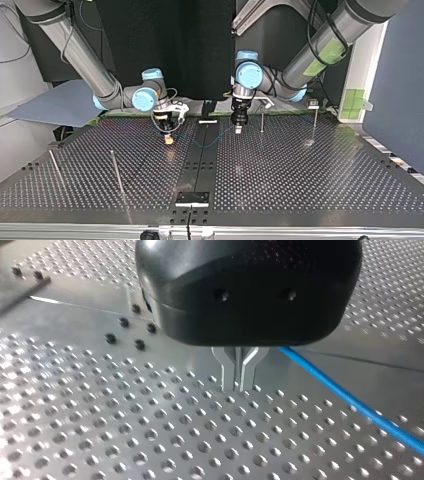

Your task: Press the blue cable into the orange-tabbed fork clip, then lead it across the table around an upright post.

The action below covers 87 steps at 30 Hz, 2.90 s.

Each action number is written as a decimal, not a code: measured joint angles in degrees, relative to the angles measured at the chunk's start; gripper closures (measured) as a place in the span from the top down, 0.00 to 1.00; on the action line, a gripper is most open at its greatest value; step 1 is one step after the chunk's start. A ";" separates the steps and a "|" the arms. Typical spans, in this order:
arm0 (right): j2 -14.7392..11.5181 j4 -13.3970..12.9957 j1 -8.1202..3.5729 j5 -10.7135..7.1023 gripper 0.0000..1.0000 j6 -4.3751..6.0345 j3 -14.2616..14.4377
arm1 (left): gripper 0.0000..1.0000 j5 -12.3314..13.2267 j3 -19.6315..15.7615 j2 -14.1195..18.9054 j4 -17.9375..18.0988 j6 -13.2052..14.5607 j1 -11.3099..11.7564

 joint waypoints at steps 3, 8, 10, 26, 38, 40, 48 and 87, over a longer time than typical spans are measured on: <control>-1.67 0.78 0.07 -0.02 0.02 -0.13 0.00 | 0.00 0.15 0.00 0.72 -0.40 -0.09 -0.31; -4.31 1.53 0.39 0.01 0.02 -0.14 0.00 | 0.00 0.32 -0.01 1.09 -1.61 -0.20 -0.56; -5.26 1.76 0.46 0.00 0.02 -0.12 0.00 | 0.00 0.36 0.00 1.12 -1.76 -0.22 -0.67; -9.67 2.14 0.97 0.05 0.02 -0.27 -0.01 | 0.00 1.85 0.02 1.97 -3.53 -2.30 -1.10; -13.90 2.08 1.68 0.33 0.02 0.14 -0.16 | 0.00 4.02 1.36 2.00 -3.45 -7.46 -1.27; -14.64 2.08 1.75 0.33 0.02 0.16 -0.30 | 0.00 4.12 1.50 2.00 -3.45 -8.35 -1.27; -16.10 2.10 1.82 0.32 0.02 0.24 -0.48 | 0.00 2.96 2.33 3.72 -3.32 -12.20 -0.98; -23.64 5.57 1.00 4.69 0.02 0.59 -1.58 | 0.00 11.60 9.16 5.60 -6.66 -21.81 -0.97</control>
